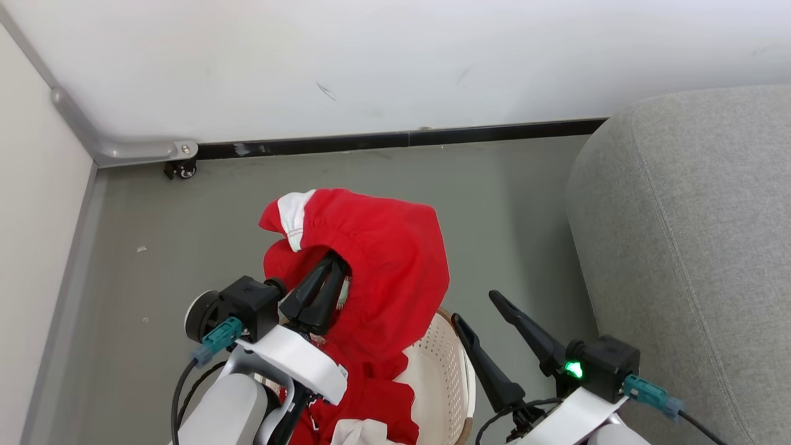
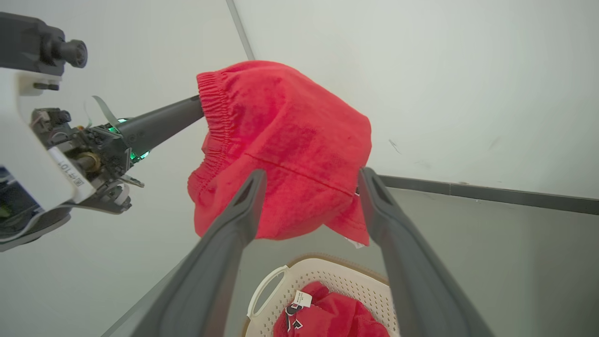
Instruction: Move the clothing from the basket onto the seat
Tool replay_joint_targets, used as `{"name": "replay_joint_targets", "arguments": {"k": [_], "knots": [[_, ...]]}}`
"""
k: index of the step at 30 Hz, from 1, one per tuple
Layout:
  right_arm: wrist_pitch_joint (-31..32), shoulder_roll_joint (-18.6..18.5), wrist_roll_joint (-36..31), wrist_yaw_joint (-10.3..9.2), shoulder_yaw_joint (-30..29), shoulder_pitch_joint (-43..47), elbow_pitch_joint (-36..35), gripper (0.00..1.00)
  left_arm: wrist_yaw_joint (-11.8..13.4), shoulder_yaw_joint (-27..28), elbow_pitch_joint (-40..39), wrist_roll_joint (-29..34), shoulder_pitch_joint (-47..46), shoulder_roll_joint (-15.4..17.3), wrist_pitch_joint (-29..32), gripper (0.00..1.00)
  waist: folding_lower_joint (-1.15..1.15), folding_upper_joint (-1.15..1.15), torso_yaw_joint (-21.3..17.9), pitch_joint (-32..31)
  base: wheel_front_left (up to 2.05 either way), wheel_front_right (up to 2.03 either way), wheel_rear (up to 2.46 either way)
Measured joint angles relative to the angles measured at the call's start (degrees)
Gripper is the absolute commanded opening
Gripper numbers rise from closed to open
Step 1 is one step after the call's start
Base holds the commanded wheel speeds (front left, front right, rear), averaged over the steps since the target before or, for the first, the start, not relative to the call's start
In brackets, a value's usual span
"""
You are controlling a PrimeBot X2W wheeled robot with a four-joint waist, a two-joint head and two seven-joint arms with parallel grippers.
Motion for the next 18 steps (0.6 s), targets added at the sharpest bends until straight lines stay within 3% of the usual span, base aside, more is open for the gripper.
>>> {"name": "replay_joint_targets", "arguments": {"k": [18], "knots": [[0.0, -0.1, 8.2, 0.00, 5.7, 2.6, 1.7, 1.00, 0.0, -2.0, -3.2, -0.6, 1.1, -0.1, 0.0, 0.00, 0.00, 0.00, 1.4, -1.9, 0.00, 0.00, 0.00]]}}
